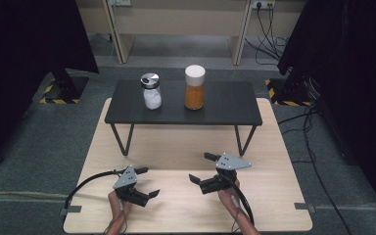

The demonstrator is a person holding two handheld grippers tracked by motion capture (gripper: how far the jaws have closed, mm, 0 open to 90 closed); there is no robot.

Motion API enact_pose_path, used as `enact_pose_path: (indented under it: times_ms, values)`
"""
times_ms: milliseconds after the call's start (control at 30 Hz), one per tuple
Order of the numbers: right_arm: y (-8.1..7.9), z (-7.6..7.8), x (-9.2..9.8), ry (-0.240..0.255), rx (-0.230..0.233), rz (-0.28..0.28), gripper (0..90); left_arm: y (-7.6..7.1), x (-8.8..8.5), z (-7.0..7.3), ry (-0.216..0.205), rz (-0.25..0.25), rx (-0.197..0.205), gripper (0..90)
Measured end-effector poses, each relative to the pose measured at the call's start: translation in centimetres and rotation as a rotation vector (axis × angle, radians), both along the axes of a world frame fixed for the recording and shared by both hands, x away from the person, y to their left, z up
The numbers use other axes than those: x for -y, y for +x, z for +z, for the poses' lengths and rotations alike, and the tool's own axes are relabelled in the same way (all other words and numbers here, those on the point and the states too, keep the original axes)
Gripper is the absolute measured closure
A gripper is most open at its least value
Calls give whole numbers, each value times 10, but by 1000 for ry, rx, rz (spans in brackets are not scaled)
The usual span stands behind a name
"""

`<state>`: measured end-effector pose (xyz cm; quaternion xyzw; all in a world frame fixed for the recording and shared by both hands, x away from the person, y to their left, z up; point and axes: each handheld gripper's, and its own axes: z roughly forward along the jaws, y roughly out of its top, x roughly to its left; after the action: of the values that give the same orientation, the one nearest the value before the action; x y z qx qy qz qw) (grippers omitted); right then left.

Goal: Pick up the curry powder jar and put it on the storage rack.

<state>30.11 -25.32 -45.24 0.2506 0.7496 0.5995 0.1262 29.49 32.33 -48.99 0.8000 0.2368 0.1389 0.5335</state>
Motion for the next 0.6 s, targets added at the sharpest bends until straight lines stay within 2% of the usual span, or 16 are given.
enact_pose_path:
  times_ms: [267, 433, 600]
  values:
    - [-6, -25, -3, -28, -12, -11, 12, 1, 0, 0, 1, 0, -4, 26]
    - [-9, -39, -5, -53, -8, -47, 12, 1, 0, 0, 2, -1, -2, 26]
    - [-9, -50, -2, -35, -15, -65, 12, 1, 0, 0, 0, -1, -4, 26]
